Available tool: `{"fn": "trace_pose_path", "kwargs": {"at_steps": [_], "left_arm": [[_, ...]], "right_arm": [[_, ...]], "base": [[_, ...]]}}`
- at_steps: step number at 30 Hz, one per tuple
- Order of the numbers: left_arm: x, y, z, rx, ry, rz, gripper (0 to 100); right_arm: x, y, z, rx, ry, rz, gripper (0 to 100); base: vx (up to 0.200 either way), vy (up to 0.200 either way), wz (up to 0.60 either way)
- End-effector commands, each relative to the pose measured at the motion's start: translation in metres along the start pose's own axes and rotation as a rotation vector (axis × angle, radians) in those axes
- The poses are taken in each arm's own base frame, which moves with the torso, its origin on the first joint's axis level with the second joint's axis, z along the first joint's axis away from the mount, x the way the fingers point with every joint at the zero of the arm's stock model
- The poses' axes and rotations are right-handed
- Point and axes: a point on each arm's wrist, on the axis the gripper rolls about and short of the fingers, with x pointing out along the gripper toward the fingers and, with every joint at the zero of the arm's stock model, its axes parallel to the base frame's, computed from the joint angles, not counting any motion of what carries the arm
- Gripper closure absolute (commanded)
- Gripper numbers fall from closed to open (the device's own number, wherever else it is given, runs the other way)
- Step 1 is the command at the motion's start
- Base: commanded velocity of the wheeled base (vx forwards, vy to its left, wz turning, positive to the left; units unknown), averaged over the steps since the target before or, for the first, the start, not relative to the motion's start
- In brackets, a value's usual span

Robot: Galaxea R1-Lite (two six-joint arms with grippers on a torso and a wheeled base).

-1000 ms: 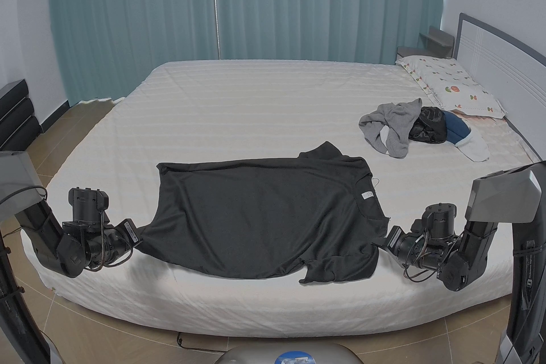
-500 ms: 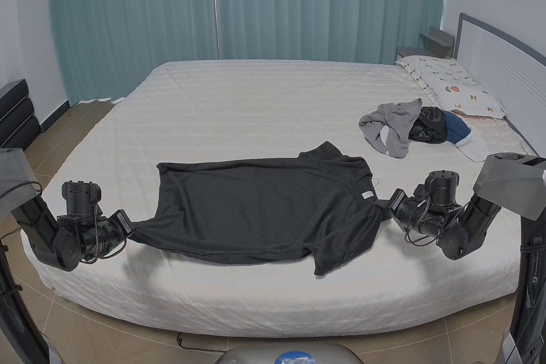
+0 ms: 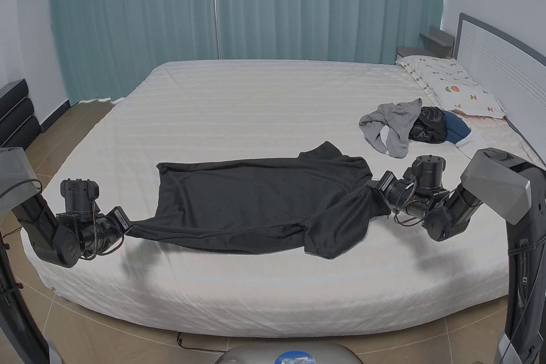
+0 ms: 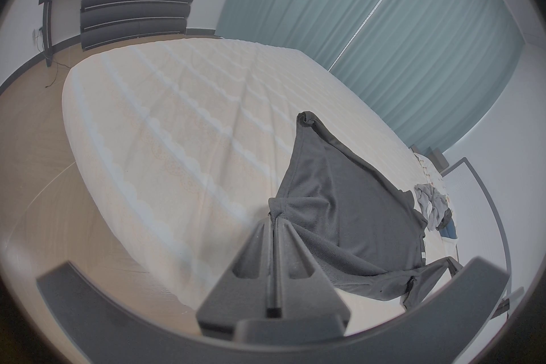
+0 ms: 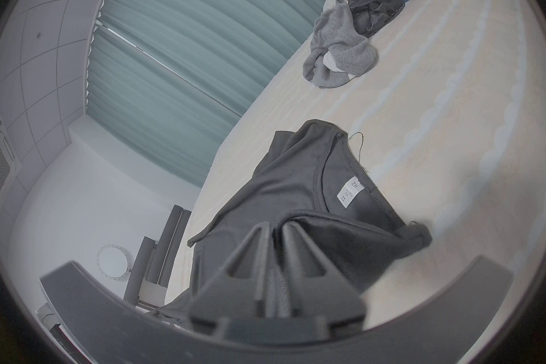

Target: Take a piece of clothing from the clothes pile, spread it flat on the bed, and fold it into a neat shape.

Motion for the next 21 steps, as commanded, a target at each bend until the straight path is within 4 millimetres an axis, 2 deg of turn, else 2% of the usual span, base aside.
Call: {"fn": "trace_pose_path", "kwargs": {"at_steps": [1,4,7,10,11,12,13,14,15,16,17,21], "left_arm": [[0.004,0.002,-0.002,-0.002,0.01,0.007,100],[0.002,0.002,-0.002,-0.006,0.009,0.006,100],[0.002,0.002,-0.002,-0.006,0.009,0.006,100],[0.002,0.001,-0.001,-0.006,0.006,0.005,100],[0.001,0.001,-0.001,-0.006,0.005,0.004,100],[0.001,0.001,-0.001,-0.006,0.005,0.004,100],[0.001,0.001,-0.001,-0.006,0.005,0.004,100],[0.001,0.001,-0.001,-0.006,0.004,0.003,100],[0.001,0.001,-0.001,-0.006,0.005,0.004,100],[0.001,0.001,-0.001,-0.006,0.005,0.004,100],[0.0,0.001,-0.002,-0.005,0.01,0.002,100],[0.0,0.001,-0.002,-0.005,0.012,0.0,100]], "right_arm": [[0.005,-0.019,-0.011,0.012,0.015,-0.026,0],[-0.013,-0.023,-0.008,0.012,0.009,-0.029,0],[-0.033,-0.007,0.006,0.01,0.012,0.011,0],[-0.044,0.0,0.009,0.011,0.019,0.017,0],[-0.052,0.004,0.006,0.013,0.047,0.02,0],[-0.052,0.004,0.006,0.013,0.047,0.02,0],[-0.059,0.0,-0.013,0.027,0.136,0.015,0],[-0.059,0.0,-0.013,0.028,0.138,0.015,0],[-0.06,-0.002,-0.026,0.03,0.19,0.015,0],[-0.06,-0.002,-0.026,0.03,0.19,0.015,0],[-0.055,-0.007,-0.037,0.034,0.221,0.001,0],[-0.049,-0.01,-0.044,0.036,0.243,-0.004,0]], "base": [[0.0,0.0,0.0],[0.0,0.0,0.0],[0.0,0.0,0.0],[0.0,0.0,0.0],[0.0,0.0,0.0],[0.0,0.0,0.0],[0.0,0.0,0.0],[0.0,0.0,0.0],[0.0,0.0,0.0],[0.0,0.0,0.0],[0.0,0.0,0.0],[0.0,0.0,0.0]]}}
